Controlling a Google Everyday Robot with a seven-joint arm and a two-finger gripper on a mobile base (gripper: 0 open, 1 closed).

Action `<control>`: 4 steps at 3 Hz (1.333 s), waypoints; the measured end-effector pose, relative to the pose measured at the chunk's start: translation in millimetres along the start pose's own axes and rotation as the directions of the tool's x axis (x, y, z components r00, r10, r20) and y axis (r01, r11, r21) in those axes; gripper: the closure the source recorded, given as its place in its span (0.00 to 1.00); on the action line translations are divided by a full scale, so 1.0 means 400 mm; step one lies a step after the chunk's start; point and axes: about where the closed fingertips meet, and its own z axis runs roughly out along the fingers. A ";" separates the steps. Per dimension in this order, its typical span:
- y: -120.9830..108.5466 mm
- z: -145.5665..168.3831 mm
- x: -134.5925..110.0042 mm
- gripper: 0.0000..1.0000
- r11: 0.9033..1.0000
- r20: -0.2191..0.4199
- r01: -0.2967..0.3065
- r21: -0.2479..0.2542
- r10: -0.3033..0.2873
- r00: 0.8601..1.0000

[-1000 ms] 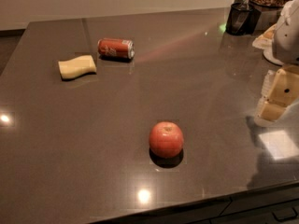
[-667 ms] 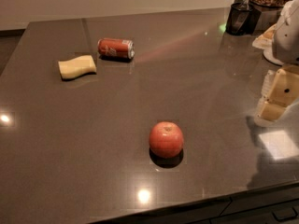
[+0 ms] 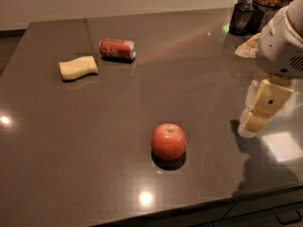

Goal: Pick apple

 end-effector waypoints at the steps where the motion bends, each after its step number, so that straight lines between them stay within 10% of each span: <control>1: 0.051 0.061 -0.050 0.00 0.996 0.014 0.080 -0.027 -0.080 0.997; 4: 0.186 0.273 -0.162 0.00 0.955 0.053 0.230 -0.189 -0.224 0.973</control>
Offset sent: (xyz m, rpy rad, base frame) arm -0.0274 0.0768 -0.0953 -0.0220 0.0963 0.2571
